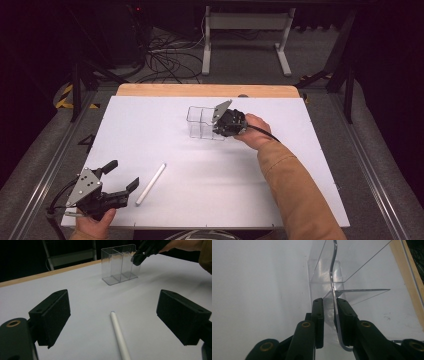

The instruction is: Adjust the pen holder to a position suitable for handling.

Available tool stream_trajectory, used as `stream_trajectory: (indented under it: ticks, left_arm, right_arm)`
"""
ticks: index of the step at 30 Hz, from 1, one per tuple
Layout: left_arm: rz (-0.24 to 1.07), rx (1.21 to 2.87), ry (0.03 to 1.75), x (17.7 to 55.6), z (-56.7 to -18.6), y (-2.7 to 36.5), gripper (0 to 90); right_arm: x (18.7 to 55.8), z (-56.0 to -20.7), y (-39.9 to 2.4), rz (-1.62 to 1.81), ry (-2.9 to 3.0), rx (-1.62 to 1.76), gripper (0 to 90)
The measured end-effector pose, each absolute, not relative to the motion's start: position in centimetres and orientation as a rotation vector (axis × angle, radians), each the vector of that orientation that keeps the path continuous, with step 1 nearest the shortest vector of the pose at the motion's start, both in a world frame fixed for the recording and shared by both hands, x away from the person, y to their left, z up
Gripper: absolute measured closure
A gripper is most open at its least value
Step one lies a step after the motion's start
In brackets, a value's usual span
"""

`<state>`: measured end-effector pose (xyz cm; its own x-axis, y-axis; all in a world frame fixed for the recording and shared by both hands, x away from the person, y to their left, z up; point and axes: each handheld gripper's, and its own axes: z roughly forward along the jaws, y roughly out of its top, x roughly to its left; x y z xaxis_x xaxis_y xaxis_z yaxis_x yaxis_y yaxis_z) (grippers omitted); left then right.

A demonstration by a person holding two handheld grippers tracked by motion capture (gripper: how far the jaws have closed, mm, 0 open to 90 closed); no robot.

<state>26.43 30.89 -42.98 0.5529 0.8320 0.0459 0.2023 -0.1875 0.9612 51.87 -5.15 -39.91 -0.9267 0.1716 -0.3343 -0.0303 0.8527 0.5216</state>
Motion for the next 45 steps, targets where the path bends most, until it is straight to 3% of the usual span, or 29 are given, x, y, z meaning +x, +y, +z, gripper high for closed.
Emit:
stream_trajectory:
  ticks: [8, 26, 45]
  left_arm:
    - [0.719, 1.697, 0.872, 26.5, -43.0, 30.8, 12.7]
    - [0.724, 1.697, 0.874, 26.4, -42.9, 30.8, 12.7]
    - [0.73, 1.702, 0.868, 26.5, -42.9, 30.7, 12.7]
  right_arm:
    - [51.1, -38.8, -5.4, 0.834, 2.68, 0.07, 88.3]
    - [47.2, -35.9, -7.1, 0.96, 2.723, -0.018, 88.3]
    - [43.4, -37.5, -7.6, 1.018, 2.8, -0.158, 88.2]
